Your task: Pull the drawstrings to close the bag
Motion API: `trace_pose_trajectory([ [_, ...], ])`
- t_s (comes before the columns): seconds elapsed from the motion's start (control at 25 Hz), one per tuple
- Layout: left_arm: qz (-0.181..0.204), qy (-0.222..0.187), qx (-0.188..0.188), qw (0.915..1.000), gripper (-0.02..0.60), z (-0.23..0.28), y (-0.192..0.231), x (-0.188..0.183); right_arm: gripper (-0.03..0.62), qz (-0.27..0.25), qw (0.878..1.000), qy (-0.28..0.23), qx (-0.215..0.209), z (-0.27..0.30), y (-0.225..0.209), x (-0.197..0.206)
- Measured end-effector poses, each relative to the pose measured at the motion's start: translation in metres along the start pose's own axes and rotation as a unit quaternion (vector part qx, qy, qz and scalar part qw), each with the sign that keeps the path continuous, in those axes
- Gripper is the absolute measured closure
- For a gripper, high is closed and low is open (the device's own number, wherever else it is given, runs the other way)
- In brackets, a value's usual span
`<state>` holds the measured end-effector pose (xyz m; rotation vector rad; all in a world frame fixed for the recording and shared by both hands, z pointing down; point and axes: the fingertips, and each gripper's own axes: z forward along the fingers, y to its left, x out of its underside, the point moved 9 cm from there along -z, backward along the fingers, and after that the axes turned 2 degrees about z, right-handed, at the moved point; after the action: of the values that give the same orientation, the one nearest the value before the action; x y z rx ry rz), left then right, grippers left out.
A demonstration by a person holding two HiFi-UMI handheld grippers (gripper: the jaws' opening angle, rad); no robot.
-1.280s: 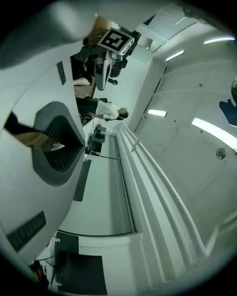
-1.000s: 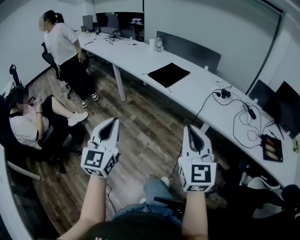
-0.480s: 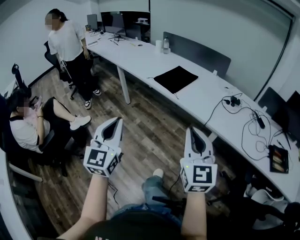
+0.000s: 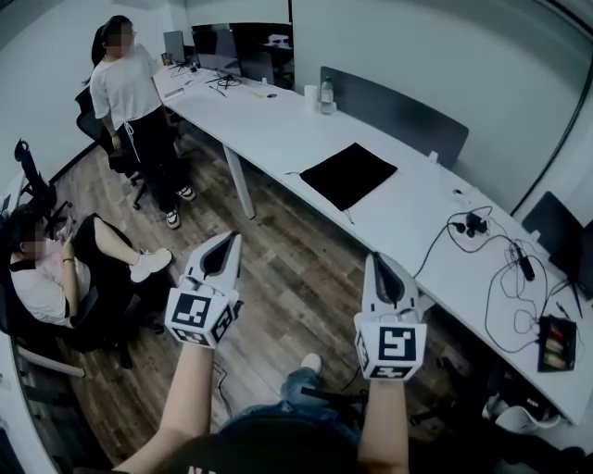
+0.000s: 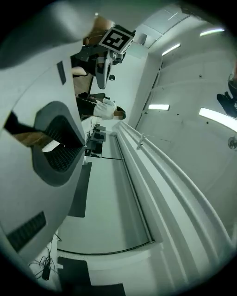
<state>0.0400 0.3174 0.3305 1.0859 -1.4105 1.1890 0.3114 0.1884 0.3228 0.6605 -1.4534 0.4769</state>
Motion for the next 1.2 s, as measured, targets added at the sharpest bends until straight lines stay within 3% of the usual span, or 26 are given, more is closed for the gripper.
trace_pose_trajectory([
  [0.52, -0.003, 0.031, 0.012, 0.9994, 0.583, 0.17, 0.029, 0.027, 0.6, 0.023, 1.0, 0.007, 0.013, 0.132, -0.089, 0.031],
  [0.88, -0.008, 0.048, 0.018, 0.9987, 0.583, 0.224, 0.034, 0.047, 0.599, 0.03, 0.999, 0.029, 0.028, 0.168, -0.119, 0.05],
  [1.2, -0.028, 0.048, 0.033, 0.9979, 0.583, 0.255, 0.055, 0.061, 0.6, 0.021, 0.998, 0.031, 0.046, 0.189, -0.121, 0.053],
])
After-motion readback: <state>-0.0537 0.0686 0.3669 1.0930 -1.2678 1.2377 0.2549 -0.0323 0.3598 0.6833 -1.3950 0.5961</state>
